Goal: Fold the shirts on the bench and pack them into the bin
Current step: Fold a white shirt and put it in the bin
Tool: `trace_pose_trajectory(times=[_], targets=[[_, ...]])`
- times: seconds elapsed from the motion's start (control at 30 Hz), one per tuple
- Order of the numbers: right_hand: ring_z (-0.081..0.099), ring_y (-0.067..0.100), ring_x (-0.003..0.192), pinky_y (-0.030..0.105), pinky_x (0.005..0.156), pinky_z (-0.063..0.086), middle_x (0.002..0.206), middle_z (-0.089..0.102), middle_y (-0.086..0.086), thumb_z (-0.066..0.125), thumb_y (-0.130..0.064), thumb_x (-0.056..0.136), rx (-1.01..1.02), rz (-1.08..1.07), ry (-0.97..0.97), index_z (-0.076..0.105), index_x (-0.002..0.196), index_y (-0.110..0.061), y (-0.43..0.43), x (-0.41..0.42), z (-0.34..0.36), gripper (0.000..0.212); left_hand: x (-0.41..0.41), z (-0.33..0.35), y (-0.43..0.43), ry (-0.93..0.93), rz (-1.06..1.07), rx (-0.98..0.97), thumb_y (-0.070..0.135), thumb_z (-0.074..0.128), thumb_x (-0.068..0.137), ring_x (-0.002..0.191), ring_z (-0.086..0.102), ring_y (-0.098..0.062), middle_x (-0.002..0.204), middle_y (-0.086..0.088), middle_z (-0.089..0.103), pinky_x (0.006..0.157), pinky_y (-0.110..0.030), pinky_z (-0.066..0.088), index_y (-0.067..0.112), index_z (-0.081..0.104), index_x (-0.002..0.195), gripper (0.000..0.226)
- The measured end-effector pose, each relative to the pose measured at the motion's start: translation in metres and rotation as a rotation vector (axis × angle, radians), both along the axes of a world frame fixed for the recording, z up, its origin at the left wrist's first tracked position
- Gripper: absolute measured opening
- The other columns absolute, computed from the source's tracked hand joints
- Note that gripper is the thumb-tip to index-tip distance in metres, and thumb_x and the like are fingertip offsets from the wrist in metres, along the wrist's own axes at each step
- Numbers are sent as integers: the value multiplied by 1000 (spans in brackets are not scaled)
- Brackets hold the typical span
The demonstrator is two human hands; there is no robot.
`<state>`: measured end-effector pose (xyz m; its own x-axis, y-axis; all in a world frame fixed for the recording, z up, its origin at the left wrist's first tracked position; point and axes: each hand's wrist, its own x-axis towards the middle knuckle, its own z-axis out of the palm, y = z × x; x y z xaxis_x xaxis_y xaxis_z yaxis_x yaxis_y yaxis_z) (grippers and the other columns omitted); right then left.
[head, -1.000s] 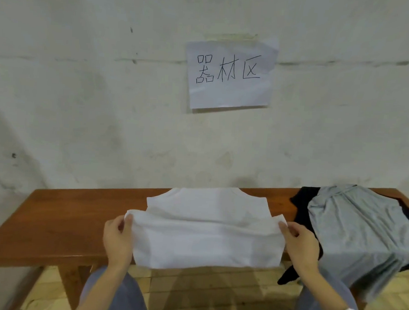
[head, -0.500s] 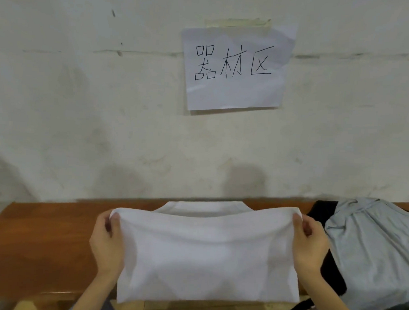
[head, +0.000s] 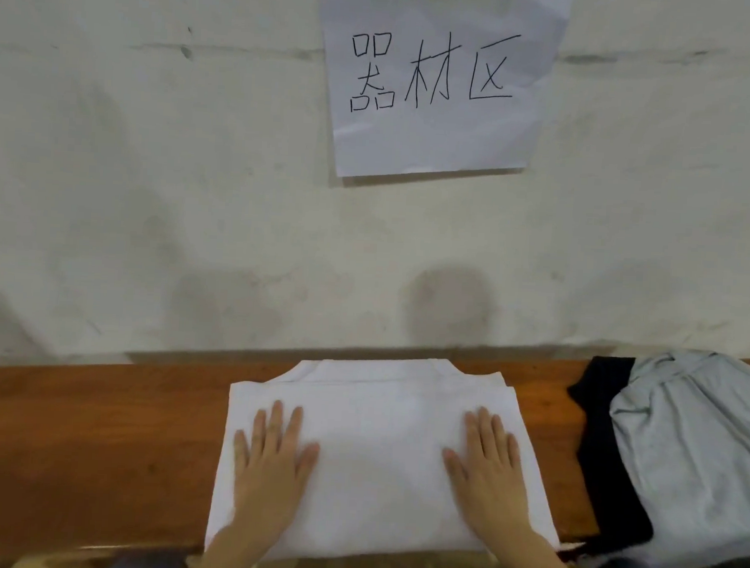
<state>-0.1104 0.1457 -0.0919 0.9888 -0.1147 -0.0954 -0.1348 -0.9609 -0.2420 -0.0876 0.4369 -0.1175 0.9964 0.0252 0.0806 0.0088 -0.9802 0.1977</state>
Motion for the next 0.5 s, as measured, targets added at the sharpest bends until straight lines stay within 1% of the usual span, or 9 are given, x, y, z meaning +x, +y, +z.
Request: trace_pose_trajectory(times=[0.03, 0.17, 0.23, 0.3, 0.37, 0.4, 0.43, 0.47, 0.5], targets=[[-25, 18, 141, 36, 113, -17, 148, -32, -4, -26, -68, 74, -31, 1, 2, -25, 143, -21, -2, -3, -3, 84, 0, -2, 3, -3, -7, 36, 59, 11, 94, 139, 30, -33, 152, -8, 34, 115, -44, 0, 21, 36, 145, 69], [-29, 19, 139, 39, 116, -17, 152, -31, -1, -30, -71, 67, -54, 2, 41, -29, 140, -21, -5, -4, -3, 89, 6, 4, 11, 40, -15, 76, 62, 9, 94, 139, 29, -32, 152, -8, 34, 113, -51, 7, 21, 35, 146, 71], [-29, 19, 138, 39, 114, -18, 154, -28, 2, -39, -74, 55, -31, 15, 94, -28, 141, -18, -4, 0, 3, 103, 6, 8, 10, 70, -43, 55, 59, 8, 96, 137, 33, -34, 149, -11, 38, 112, -49, 6, 18, 40, 143, 71], [-24, 21, 142, 38, 113, -16, 157, -23, 3, -46, -75, 43, -29, 38, 133, -22, 146, -16, -4, -3, 13, 121, -1, 17, 5, 87, -84, 47, 54, 7, 99, 130, 44, -36, 141, -15, 48, 111, -46, 6, 14, 51, 135, 70], [-16, 20, 145, 36, 113, -13, 159, -16, 2, -44, -75, 45, -32, 100, 118, -9, 151, -19, -1, -16, 26, 125, -18, 26, 0, 91, -165, 35, 52, 9, 100, 127, 49, -32, 136, -12, 54, 112, -38, 3, 16, 55, 129, 66], [-11, 19, 146, 33, 113, -11, 159, -11, -1, -35, -77, 57, -31, 141, 98, -2, 152, -21, 1, -25, 29, 115, -28, 28, -1, 106, -217, 28, 53, 11, 99, 129, 47, -28, 136, -9, 54, 113, -33, 2, 19, 54, 129, 63], [-4, 18, 147, 31, 114, -7, 159, -2, -4, -16, -76, 75, -27, 191, 55, 6, 152, -22, 3, -37, 32, 97, -38, 27, 0, 118, -271, 31, 55, 13, 98, 132, 43, -24, 137, -6, 54, 113, -30, 3, 22, 52, 130, 60], [8, 16, 146, 28, 116, 1, 157, 11, -8, 7, -69, 89, -19, 227, 27, 18, 150, -23, 3, -50, 33, 77, -50, 28, 3, 126, -325, 42, 57, 16, 97, 133, 40, -21, 137, -3, 53, 113, -29, 6, 24, 49, 131, 58], [25, 15, 139, 26, 115, 14, 149, 26, -10, 26, -61, 94, -4, 256, 7, 32, 143, -26, 1, -62, 32, 61, -61, 27, 6, 128, -369, 41, 60, 19, 96, 130, 39, -17, 135, 0, 54, 112, -29, 10, 25, 48, 131, 57]])
